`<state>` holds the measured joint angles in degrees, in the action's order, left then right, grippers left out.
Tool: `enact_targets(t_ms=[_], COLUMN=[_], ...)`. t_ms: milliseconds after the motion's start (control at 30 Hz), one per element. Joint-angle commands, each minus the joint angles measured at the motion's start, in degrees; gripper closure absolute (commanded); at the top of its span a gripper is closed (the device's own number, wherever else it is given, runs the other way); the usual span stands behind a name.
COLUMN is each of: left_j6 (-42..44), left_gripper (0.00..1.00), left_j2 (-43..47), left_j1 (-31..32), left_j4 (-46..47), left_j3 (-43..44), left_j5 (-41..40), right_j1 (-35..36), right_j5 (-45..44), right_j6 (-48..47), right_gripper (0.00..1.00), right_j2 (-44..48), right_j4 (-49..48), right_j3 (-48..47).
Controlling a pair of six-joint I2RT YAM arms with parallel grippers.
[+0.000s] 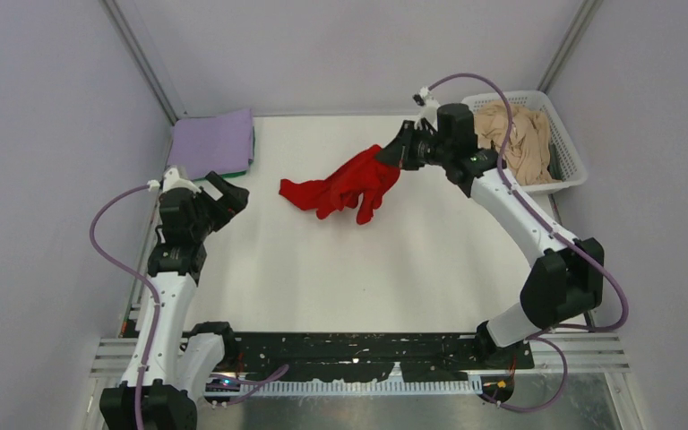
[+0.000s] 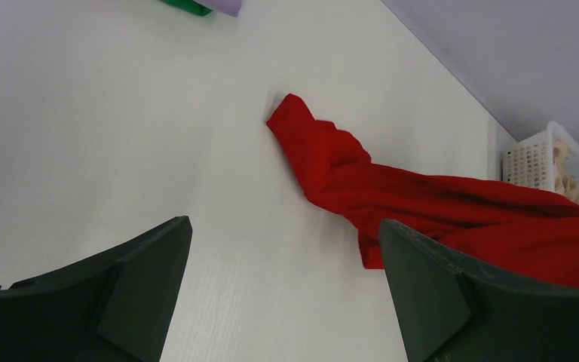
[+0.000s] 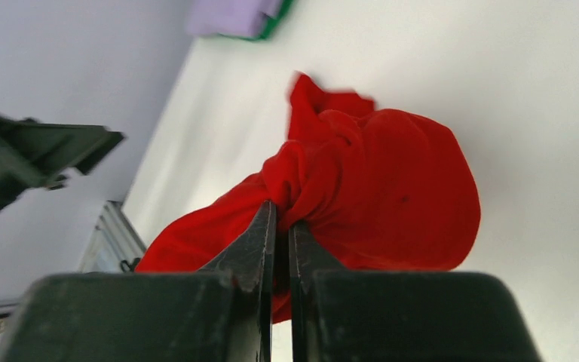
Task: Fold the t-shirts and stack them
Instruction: Move the tshirt to the center of the board, then flatten out the tshirt
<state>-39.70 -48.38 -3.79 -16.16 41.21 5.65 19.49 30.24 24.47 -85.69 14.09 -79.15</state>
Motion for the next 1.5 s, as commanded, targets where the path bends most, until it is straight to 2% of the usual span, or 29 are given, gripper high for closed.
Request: enact_targets(t_ms=[0, 33, 67, 133, 167, 200, 367, 600, 700, 833, 900, 1033, 1100, 1233, 1300, 1400, 1433, 1467], left_j6=[-0.68, -0.64, -0.52, -0.12, 0.26, 0.65, 2.58, 2.88, 2.66, 3.18, 3.69, 3.27, 2.65, 1.89, 1.81, 1.35, 1.29, 1.29], left_gripper=[0.01, 0.01, 0.01, 0.01, 0.01, 0.01, 0.01, 0.01, 0.01, 0.01, 0.01, 0.01, 0.05, 0.22, 0.41, 0.76, 0.93, 1.0], left_j2=[-1.88, -2.98, -4.36, -7.35, -9.2, -10.93, -24.74, -47.3, -55.04, -62.62, -65.86, -69.64, -70.9, -73.54, -73.91, -73.28, -73.12, -73.01], left_j1=[-0.01, 0.03, 0.08, 0.79, 1.51, 2.37, 7.56, 9.42, 10.17, 12.24, 13.0, 15.01, 15.77, 16.65, 16.88, 16.98, 16.98, 16.98], left_j4=[-0.51, -0.69, -0.83, -1.2, -1.5, -1.65, -3.67, -7.77, -12.79, -17.64, -21.18, -25.9, -25.93, -26.45, -27.16, -26.2, -25.84, -25.7], left_j3=[-1.5, -1.33, -1.08, 0.03, 1.0, 2.15, 12.3, 30.8, 39.1, 46.51, 49.69, 51.96, 51.39, 51.52, 52.19, 51.69, 51.47, 51.35], left_j5=[2.24, 2.89, 3.61, 4.42, 4.47, 4.23, 2.52, 4.13, 4.39, 1.61, 2.69, 2.28, 2.57, 3.34, 3.11, 1.88, 1.78, 1.67], right_j1=[-0.63, -0.65, -0.72, -0.74, -0.79, -0.75, -0.63, 0.05, 1.05, 2.86, 3.14, 3.63, 3.77, 4.02, 4.59, 6.26, 7.54, 8.22], right_j5=[-11.24, -16.83, -19.76, -29.43, -33.99, -36.58, -37.26, -29.94, -25.24, -26.94, -27.31, -26.51, -26.37, -25.86, -25.21, -25.05, -25.14, -25.45], right_j6=[-3.9, -6.3, -7.21, -9.45, -10.96, -11.65, -15.0, -12.39, -10.82, -10.55, -10.31, -9.44, -9.18, -9.18, -9.22, -9.93, -10.35, -10.6], right_gripper=[0.85, 0.8, 0.67, 0.37, 0.07, 0.01, 0.05, 0.05, 0.05, 0.05, 0.05, 0.05, 0.05, 0.05, 0.05, 0.04, 0.03, 0.02], right_j2=[-3.72, -5.57, -6.35, -7.43, -6.89, -5.35, 5.4, 21.39, 24.99, 27.07, 27.83, 29.1, 29.36, 29.44, 29.63, 30.01, 30.08, 29.91], right_j4=[-1.06, 1.5, 2.98, 7.35, 9.29, 9.77, 6.88, 0.99, -0.23, 0.24, 0.26, -1.82, -2.21, -2.1, -1.93, -1.56, -1.15, -0.94], right_j3=[5.26, 5.69, 5.97, 5.32, 5.15, 5.3, 13.04, 29.66, 35.16, 38.37, 39.4, 41.15, 41.26, 41.28, 41.45, 42.24, 42.42, 42.77])
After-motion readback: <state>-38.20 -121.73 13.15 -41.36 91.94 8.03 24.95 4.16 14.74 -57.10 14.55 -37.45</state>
